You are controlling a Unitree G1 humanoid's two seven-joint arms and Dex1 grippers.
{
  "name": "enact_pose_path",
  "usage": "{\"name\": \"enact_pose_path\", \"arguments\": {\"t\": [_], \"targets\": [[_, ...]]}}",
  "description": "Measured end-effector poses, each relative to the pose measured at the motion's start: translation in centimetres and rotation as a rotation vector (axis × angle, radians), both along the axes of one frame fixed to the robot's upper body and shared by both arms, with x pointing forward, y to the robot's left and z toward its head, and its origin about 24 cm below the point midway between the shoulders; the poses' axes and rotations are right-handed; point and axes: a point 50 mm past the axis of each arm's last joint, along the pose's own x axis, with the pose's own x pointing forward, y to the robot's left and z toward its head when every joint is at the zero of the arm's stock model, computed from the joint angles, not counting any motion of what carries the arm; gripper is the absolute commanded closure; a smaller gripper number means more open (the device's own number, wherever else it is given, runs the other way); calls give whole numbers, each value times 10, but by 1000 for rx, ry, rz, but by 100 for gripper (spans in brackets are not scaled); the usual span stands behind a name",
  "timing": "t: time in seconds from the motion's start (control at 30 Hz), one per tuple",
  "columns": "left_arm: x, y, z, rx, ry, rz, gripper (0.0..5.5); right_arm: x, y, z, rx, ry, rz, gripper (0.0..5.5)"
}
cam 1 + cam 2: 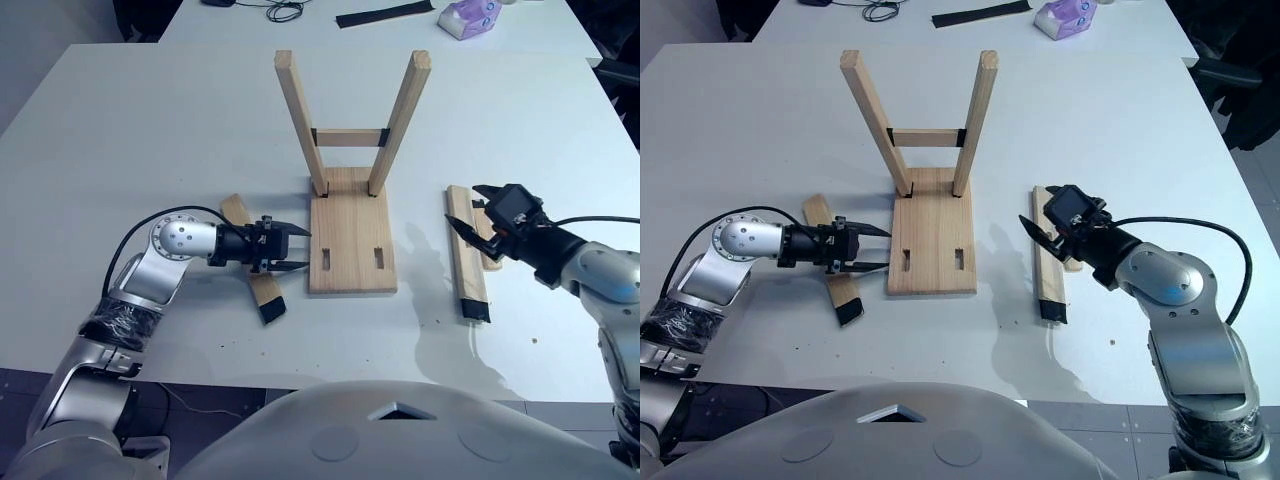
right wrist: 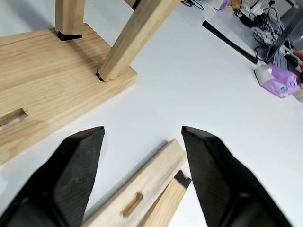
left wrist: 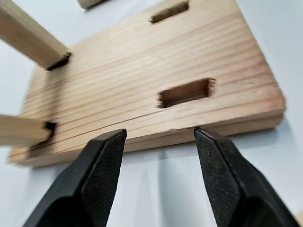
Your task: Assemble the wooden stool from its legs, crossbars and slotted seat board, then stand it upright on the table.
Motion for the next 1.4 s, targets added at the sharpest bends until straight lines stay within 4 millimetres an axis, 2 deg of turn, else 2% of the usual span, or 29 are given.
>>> {"name": "enact_pose_path", "arguments": {"t": [0.1,0.2,0.27,0.47,0.8,1.1,1.3,1.4], "targets": [[-6,9,7,-22,2,73,284,-2,-18,4,-32,35,-41,247],[-28,15,3,-11,58,84,284,-3,-28,7,-54,47,-65,247],[-41,14,-2,7,90,63,284,-3,-28,8,-40,49,-58,247],[-52,6,-9,29,115,24,284,-1,-23,7,-27,39,-46,247],[-64,30,-10,180,198,-65,284,-7,-19,3,5,22,-74,247],[-54,37,-5,203,181,-44,284,-18,-22,-7,7,76,-106,247],[-47,39,2,163,144,21,284,-25,-37,-17,0,150,-180,247],[-42,33,13,77,136,75,286,-26,-43,-23,13,192,-240,207]]}}
